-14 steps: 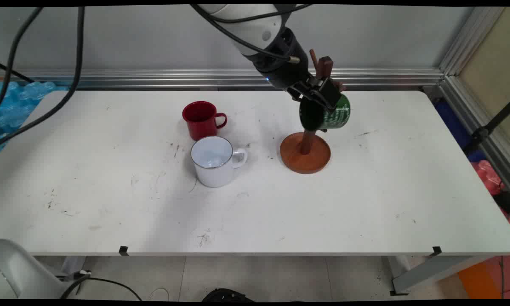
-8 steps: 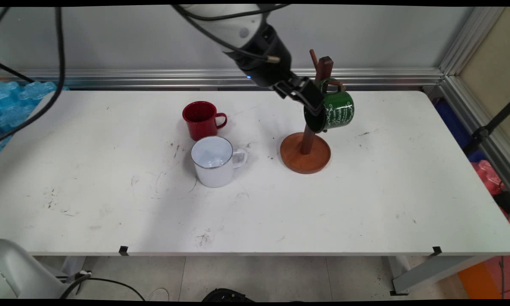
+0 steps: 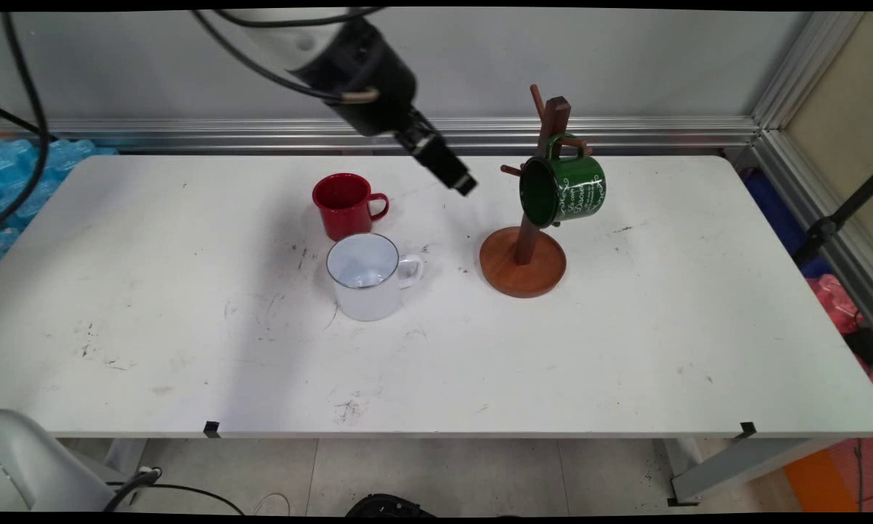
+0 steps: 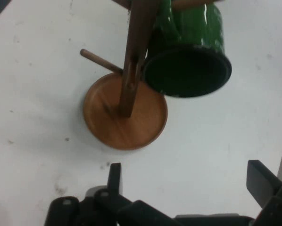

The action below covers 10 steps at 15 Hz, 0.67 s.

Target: Pick up the green mug from the rack

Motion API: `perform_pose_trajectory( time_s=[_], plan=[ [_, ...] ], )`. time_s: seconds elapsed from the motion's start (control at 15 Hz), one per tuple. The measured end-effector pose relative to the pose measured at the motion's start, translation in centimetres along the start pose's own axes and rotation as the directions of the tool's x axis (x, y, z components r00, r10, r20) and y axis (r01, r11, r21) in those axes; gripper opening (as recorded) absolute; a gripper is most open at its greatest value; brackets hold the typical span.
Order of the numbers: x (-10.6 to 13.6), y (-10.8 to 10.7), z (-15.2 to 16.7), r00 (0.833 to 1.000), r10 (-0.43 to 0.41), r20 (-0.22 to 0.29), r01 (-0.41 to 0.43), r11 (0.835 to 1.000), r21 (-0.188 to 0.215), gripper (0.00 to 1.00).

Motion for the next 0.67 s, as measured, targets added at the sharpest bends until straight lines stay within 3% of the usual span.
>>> perform_pose_trajectory(
  time_s=[0.67],
  plan=[
    [-4.4, -3.3, -4.6, 0.98, 0.198, 0.015, -0.197, 0.98, -0.032, 1.0]
  ],
)
